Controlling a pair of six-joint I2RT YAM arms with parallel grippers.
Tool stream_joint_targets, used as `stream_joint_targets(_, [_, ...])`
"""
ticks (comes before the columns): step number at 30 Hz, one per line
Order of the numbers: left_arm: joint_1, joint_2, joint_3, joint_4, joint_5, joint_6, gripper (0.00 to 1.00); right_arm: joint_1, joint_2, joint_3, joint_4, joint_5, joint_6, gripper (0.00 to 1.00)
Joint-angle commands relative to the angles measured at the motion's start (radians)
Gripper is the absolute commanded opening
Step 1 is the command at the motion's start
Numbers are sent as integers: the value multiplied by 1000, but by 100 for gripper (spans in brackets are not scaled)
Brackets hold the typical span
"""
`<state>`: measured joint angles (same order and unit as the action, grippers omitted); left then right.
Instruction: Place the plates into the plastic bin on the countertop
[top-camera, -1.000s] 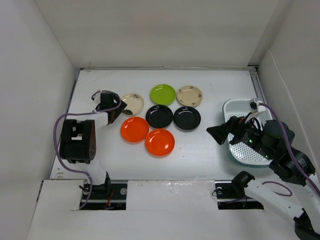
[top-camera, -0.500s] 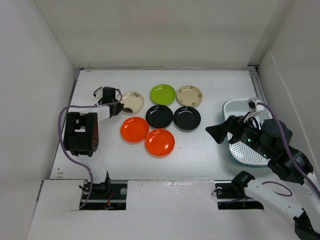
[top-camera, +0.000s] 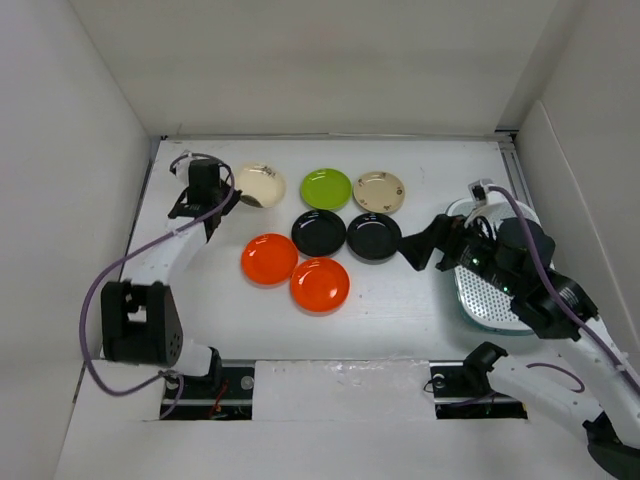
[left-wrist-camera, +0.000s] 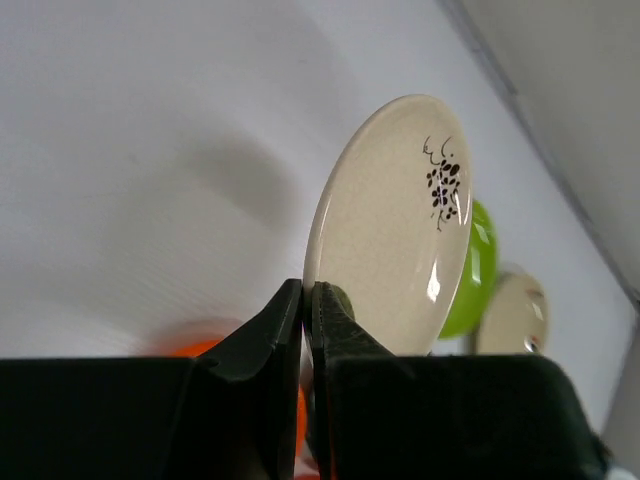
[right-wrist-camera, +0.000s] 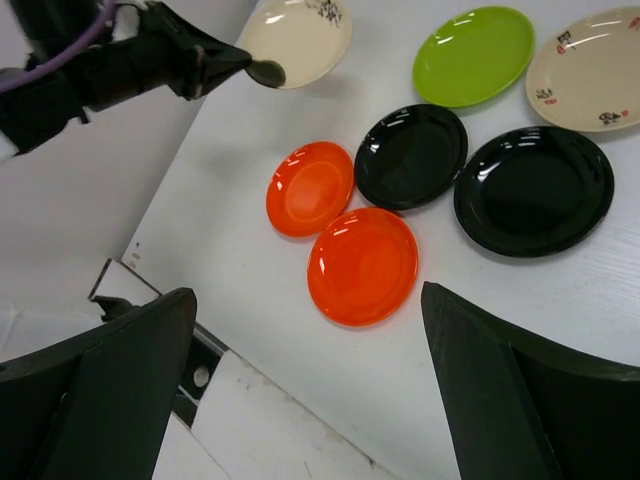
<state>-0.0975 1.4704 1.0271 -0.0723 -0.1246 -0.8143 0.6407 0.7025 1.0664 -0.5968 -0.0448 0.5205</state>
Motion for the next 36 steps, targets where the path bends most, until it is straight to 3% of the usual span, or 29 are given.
stream_joint_targets(1, [-33,-128,7,-12,135,40,0,-6,69,-26,202,-36,3,100])
stream_joint_targets(6, [-33,-258,-68,60,450,122,0,-35,288,-26,363,-110,12,100])
stream_joint_targets(17, [-33,-381,-111,40,821,253,0,-79,725,110,594,-328,24,92])
stream_joint_targets(20, [-33,-390,-134,49,896,274,0,-79,782,119,646,-352,47,79])
stream_joint_targets(23, [-33,-381,-134,28,905,306,0,-79,801,119,692,-412,58,52])
stream_joint_targets(24, [-33,-368,-134,28,905,316,0,-79,801,119,701,-427,67,42])
stream_joint_targets(25, [-33,-354,-134,28,905,316,0,-88,801,119,701,-438,67,17])
stream_joint_targets(26, [-33,-354,-134,28,905,316,0,-88,781,119,713,-438,79,3])
stream_joint_targets(27, [-33,-338,-134,28,905,316,0,-88,769,107,713,-425,93,0])
stream_joint_targets(30, [-33,-328,-134,6,818,273,55,-125,680,51,713,-360,150,0])
stream_joint_targets(32, [-33,-337,-124,-29,664,236,97,-177,606,-12,659,-232,176,0])
stream_joint_targets(36, [-33,-378,-114,-151,352,164,100,-290,416,-98,346,90,255,0])
